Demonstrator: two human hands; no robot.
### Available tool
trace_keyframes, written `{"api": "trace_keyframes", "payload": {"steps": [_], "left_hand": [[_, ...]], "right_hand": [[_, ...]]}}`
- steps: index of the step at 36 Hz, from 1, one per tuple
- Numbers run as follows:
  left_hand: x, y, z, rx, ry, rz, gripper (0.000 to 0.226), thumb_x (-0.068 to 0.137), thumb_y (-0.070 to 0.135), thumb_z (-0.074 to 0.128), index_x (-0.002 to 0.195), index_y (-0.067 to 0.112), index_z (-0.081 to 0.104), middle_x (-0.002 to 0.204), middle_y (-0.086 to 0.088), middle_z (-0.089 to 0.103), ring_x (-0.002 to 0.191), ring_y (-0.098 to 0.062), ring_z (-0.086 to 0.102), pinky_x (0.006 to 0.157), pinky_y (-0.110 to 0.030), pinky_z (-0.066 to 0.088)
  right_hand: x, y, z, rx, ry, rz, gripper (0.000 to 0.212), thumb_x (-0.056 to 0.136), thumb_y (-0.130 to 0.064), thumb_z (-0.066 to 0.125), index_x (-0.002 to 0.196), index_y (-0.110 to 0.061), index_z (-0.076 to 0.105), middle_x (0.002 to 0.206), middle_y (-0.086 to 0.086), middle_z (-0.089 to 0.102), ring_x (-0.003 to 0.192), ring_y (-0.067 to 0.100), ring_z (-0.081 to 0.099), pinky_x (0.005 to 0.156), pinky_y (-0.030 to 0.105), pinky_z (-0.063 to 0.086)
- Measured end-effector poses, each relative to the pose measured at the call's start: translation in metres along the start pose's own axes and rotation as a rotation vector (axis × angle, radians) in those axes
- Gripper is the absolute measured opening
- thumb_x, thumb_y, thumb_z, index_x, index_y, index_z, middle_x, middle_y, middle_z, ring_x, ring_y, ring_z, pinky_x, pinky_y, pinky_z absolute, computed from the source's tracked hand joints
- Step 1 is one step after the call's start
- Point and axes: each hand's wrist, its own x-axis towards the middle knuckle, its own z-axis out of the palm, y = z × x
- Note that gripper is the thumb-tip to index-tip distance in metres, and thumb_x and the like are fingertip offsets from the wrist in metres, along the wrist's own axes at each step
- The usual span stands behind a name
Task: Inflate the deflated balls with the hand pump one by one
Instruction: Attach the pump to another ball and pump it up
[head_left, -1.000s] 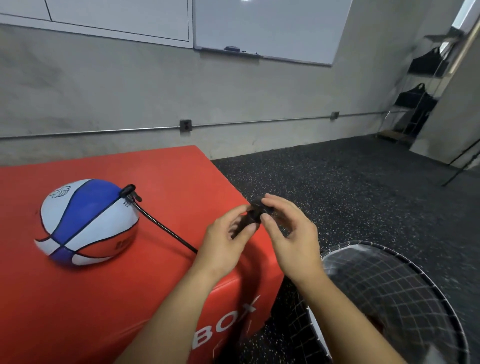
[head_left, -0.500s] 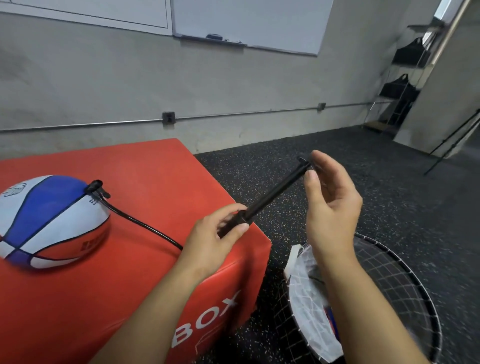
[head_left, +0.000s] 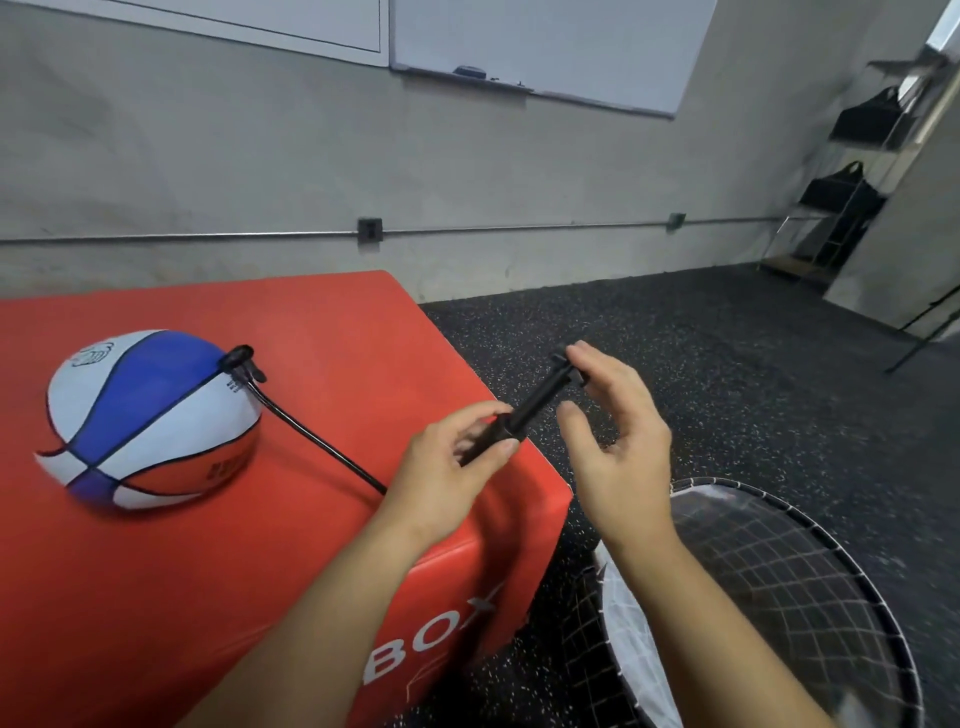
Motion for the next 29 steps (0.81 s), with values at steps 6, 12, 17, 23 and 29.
{"api": "trace_keyframes", "payload": {"steps": [6, 12, 17, 23, 29], "left_hand": [[0.0, -0.001, -0.004, -0.045, 0.035, -0.018, 0.035, 0.095, 0.009, 0.075, 0.119, 0.035, 0.068, 0.101, 0.01, 0.08, 0.096, -0.002, 0.073, 0.089, -0.016, 0.05], [-0.004, 0.005, -0.008, -0.049, 0.047, -0.013, 0.042, 0.097, 0.004, 0.071, 0.12, 0.039, 0.064, 0.096, 0.021, 0.078, 0.095, 0.004, 0.071, 0.086, -0.01, 0.047], [-0.008, 0.005, -0.006, -0.027, 0.039, -0.025, 0.041, 0.097, 0.007, 0.073, 0.125, 0.037, 0.066, 0.108, 0.009, 0.08, 0.105, -0.004, 0.073, 0.091, -0.015, 0.05], [-0.008, 0.003, 0.001, 0.06, 0.011, -0.006, 0.034, 0.096, 0.019, 0.076, 0.119, 0.043, 0.069, 0.108, 0.011, 0.078, 0.106, -0.008, 0.073, 0.094, -0.02, 0.05], [-0.011, 0.0, 0.013, 0.176, -0.069, 0.004, 0.037, 0.092, 0.038, 0.07, 0.129, 0.034, 0.067, 0.111, 0.011, 0.077, 0.108, -0.01, 0.072, 0.106, -0.042, 0.051]], "right_hand": [[-0.014, 0.002, 0.019, 0.008, -0.097, 0.001, 0.042, 0.092, 0.0, 0.066, 0.131, -0.015, 0.07, 0.138, -0.003, 0.065, 0.135, 0.012, 0.057, 0.114, 0.035, 0.045], [-0.022, 0.002, 0.028, 0.0, -0.148, 0.013, 0.038, 0.094, -0.001, 0.072, 0.129, -0.018, 0.071, 0.136, -0.006, 0.066, 0.133, 0.01, 0.058, 0.114, 0.029, 0.043], [-0.021, 0.001, 0.022, -0.015, -0.115, 0.003, 0.034, 0.096, -0.002, 0.071, 0.127, -0.017, 0.071, 0.131, -0.01, 0.067, 0.126, 0.009, 0.062, 0.106, 0.024, 0.047], [-0.01, -0.008, 0.0, 0.051, 0.006, 0.058, 0.04, 0.101, -0.003, 0.065, 0.132, -0.027, 0.064, 0.131, -0.011, 0.067, 0.124, 0.016, 0.064, 0.105, 0.029, 0.049], [0.014, -0.01, -0.044, 0.16, 0.256, 0.109, 0.032, 0.103, 0.0, 0.06, 0.131, -0.014, 0.066, 0.128, -0.001, 0.07, 0.123, 0.018, 0.066, 0.108, 0.038, 0.052]]}}
